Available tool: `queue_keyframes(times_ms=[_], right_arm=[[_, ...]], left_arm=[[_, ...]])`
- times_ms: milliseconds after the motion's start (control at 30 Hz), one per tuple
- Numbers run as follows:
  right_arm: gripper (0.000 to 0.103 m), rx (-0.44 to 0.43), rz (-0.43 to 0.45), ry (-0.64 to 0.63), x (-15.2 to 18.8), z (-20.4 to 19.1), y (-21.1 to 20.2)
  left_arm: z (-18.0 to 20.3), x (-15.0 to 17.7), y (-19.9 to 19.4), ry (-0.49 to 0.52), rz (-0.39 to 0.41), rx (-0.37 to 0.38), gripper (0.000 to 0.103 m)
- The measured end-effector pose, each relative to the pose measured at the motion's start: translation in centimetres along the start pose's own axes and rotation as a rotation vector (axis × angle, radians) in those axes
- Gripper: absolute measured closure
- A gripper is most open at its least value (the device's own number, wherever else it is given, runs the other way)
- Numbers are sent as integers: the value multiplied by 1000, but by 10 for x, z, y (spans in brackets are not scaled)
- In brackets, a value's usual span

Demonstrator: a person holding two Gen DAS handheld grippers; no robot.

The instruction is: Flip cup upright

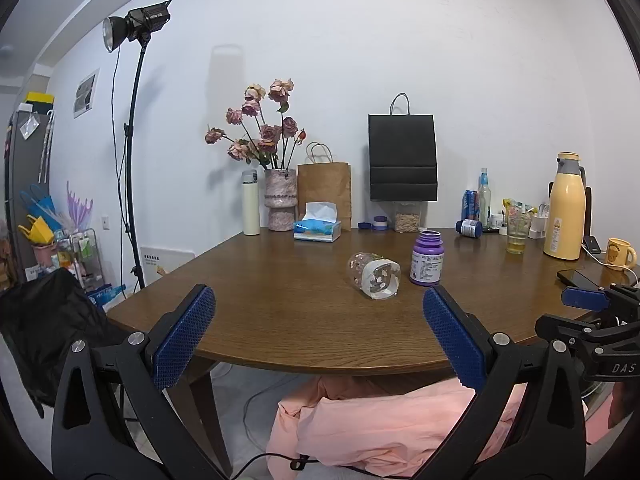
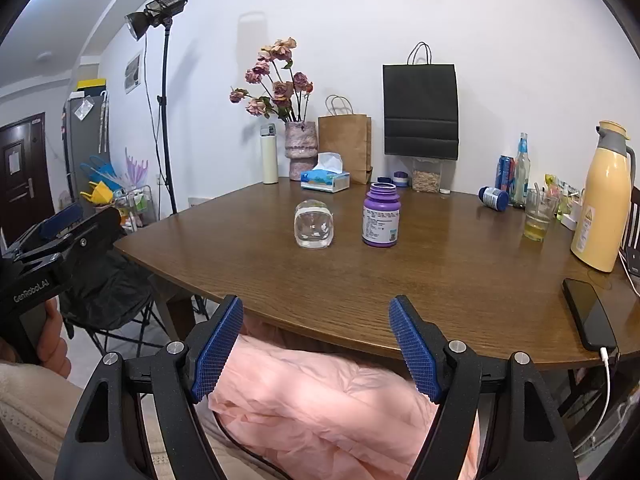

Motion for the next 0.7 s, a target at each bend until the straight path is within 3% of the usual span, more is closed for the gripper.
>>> queue_keyframes(times_ms=[700], right_arm=[[23,-8,-9,-7,3,-3,2]], left_arm=[[-1,1,-2,-1,4,-7,0]])
Point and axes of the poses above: each gripper's, at about its wrist camera, not at the fingertips, and y roughly the way its jaws point, z to its right, x to its underside, the point moved 9 cm from there along y, roughly the way its jaws point, and after that the axes turned 3 degrees about -z, right-handed, at the moved point
